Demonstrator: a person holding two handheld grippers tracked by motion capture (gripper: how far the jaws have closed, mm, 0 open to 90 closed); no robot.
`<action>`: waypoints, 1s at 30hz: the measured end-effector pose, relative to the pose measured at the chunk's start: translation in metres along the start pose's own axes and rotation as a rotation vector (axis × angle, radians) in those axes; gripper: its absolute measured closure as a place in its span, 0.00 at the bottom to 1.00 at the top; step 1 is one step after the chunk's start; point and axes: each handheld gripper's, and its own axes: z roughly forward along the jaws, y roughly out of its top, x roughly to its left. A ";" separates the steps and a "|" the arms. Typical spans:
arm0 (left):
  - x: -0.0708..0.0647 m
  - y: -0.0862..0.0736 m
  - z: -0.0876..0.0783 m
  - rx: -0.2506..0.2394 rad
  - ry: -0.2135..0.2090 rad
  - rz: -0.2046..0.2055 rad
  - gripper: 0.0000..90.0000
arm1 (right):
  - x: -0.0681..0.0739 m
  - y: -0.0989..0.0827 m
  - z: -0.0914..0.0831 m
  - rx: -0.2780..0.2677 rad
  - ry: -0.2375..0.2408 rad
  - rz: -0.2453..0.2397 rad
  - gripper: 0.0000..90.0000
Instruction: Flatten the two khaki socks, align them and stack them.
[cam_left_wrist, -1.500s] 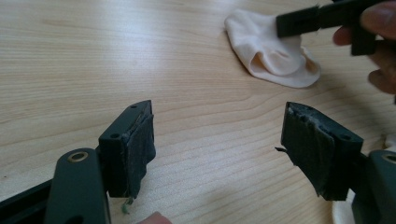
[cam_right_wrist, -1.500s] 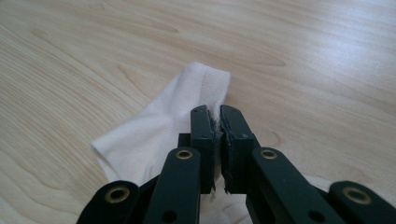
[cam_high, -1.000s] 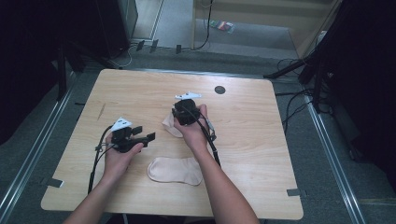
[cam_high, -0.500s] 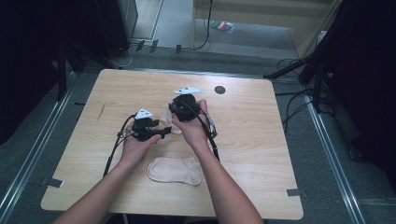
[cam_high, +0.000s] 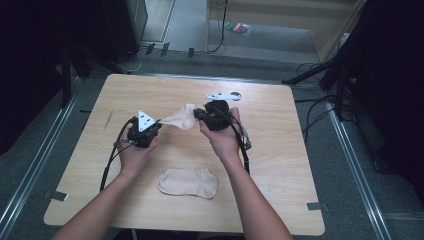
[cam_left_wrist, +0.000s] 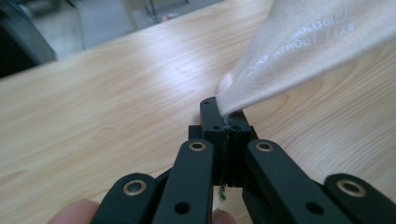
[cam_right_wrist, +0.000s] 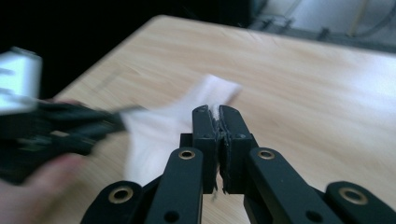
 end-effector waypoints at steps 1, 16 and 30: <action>0.000 0.000 0.000 0.000 0.000 0.000 1.00 | 0.000 0.000 0.000 0.000 0.000 0.000 0.97; -0.011 -0.026 0.001 0.036 -0.171 0.103 0.69 | -0.035 -0.071 0.051 0.174 -0.131 -0.058 0.95; 0.031 -0.021 0.015 0.066 -0.184 -0.201 0.56 | -0.057 -0.081 0.033 0.054 -0.182 0.080 0.63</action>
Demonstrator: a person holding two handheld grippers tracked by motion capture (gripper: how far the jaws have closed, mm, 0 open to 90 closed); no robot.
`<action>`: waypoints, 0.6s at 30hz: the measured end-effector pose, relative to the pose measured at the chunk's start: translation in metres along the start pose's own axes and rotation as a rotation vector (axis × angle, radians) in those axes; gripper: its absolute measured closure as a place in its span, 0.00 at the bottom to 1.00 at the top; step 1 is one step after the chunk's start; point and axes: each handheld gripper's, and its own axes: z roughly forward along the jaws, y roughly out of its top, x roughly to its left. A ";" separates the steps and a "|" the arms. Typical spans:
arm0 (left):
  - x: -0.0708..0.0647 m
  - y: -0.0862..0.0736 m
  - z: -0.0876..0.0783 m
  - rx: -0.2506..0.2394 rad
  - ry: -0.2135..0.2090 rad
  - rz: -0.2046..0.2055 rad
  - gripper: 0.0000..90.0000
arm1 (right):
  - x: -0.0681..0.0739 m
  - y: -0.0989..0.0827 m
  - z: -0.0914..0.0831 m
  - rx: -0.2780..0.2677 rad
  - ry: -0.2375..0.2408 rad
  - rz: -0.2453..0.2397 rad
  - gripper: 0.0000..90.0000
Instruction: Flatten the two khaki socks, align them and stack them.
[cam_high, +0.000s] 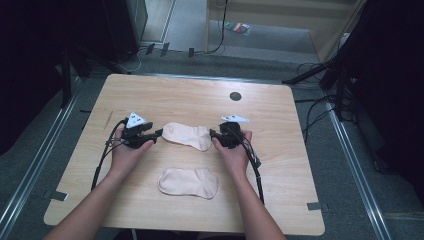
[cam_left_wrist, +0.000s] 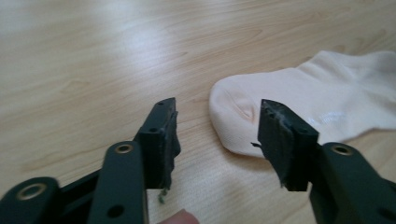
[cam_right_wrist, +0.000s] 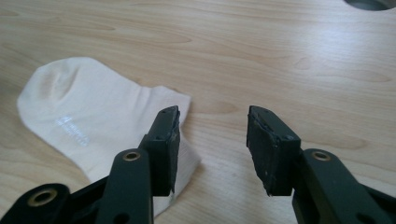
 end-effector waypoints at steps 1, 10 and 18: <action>0.002 0.001 0.003 0.002 -0.012 -0.029 0.56 | 0.000 0.000 0.000 0.000 0.000 0.000 0.63; -0.005 0.011 0.030 0.069 -0.007 -0.086 0.59 | 0.008 -0.006 0.014 0.044 0.078 0.042 0.64; -0.014 0.012 0.035 0.114 0.051 -0.027 0.79 | 0.010 -0.011 0.020 0.073 0.091 0.060 0.91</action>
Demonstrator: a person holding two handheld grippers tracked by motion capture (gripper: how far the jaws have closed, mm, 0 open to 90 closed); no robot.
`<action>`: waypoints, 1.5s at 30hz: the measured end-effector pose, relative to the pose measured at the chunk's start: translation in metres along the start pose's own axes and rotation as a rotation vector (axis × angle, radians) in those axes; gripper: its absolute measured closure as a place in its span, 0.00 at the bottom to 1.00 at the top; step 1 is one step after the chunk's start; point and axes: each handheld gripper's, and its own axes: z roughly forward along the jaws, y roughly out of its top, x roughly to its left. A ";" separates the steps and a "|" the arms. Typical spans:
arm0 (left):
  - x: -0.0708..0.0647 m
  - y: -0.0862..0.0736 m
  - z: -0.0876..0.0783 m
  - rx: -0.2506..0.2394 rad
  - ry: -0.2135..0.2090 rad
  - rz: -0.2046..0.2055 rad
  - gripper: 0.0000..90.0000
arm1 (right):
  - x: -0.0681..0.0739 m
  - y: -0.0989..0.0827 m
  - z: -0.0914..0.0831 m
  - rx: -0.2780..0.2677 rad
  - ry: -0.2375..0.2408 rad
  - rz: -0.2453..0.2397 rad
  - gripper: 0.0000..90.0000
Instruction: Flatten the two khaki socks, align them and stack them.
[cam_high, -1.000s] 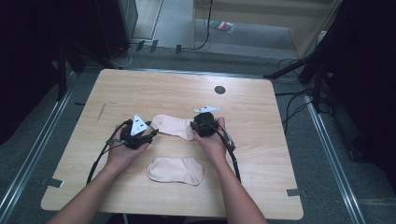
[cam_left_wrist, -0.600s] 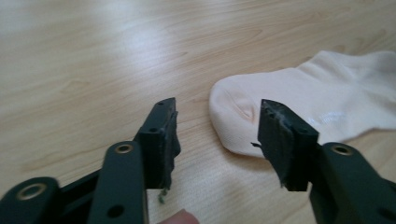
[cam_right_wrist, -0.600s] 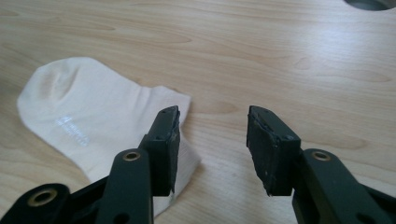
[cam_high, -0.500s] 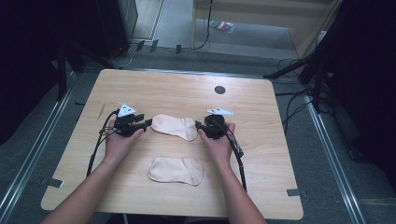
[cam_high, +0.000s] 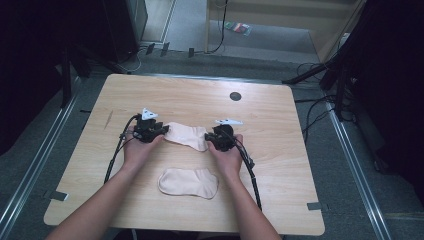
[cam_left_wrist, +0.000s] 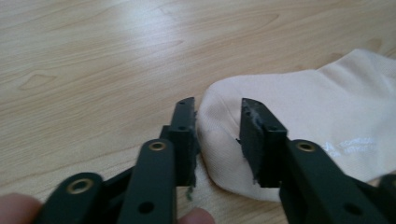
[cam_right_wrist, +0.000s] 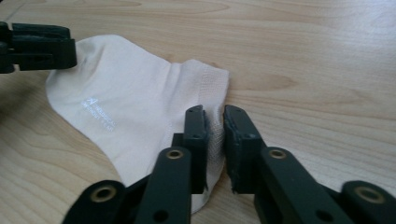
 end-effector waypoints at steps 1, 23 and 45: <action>0.000 -0.001 0.000 0.009 0.007 0.006 0.89 | 0.000 0.000 0.000 0.003 -0.002 -0.006 0.92; -0.005 -0.006 -0.060 -0.109 -0.099 -0.028 1.00 | 0.005 0.008 -0.043 -0.085 0.029 -0.016 0.96; -0.036 -0.050 -0.118 -0.137 -0.162 -0.023 1.00 | 0.025 -0.027 -0.096 -0.082 0.098 -0.056 0.96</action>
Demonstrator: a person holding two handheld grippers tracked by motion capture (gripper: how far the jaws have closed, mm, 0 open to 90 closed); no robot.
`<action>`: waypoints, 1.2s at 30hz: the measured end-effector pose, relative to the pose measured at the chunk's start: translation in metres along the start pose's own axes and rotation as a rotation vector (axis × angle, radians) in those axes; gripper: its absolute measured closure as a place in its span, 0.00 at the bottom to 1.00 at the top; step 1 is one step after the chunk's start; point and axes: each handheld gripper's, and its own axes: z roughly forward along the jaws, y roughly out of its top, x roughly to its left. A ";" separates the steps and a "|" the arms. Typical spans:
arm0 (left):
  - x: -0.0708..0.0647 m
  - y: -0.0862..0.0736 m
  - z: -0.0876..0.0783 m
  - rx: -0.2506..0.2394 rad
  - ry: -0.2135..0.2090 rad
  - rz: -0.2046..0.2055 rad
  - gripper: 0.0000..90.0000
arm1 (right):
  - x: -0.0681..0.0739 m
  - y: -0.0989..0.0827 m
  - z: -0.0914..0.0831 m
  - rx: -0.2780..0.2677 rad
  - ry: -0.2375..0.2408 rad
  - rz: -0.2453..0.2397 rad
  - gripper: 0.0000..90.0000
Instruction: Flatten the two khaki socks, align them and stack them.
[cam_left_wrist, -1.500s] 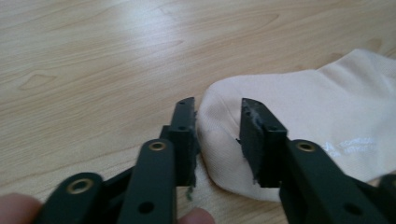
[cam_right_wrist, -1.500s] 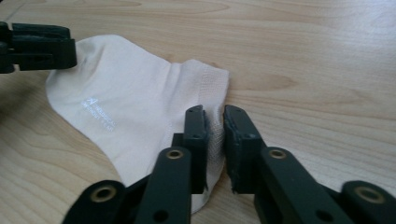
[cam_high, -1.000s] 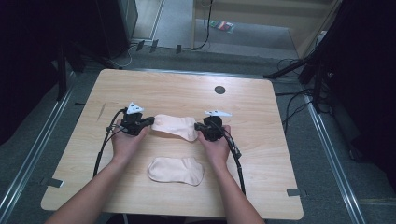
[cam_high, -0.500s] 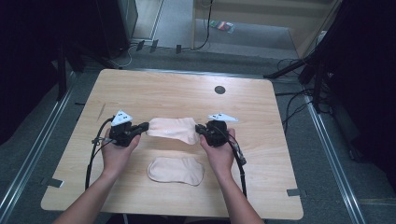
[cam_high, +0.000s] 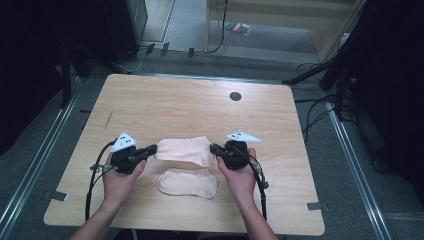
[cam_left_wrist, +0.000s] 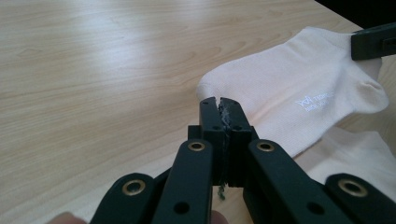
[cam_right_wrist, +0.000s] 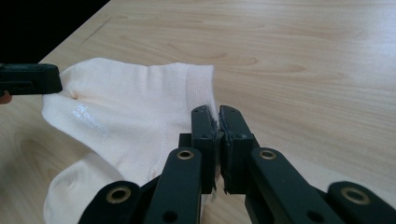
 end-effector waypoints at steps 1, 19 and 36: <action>-0.003 -0.004 -0.003 0.002 0.000 0.003 1.00 | 0.001 -0.003 -0.003 0.006 0.007 -0.001 0.96; -0.031 -0.038 -0.028 0.049 -0.018 0.071 1.00 | 0.004 -0.039 -0.041 0.099 0.060 -0.007 0.97; -0.045 -0.054 -0.018 0.105 0.001 0.125 1.00 | 0.004 -0.060 -0.021 0.183 0.064 -0.049 0.95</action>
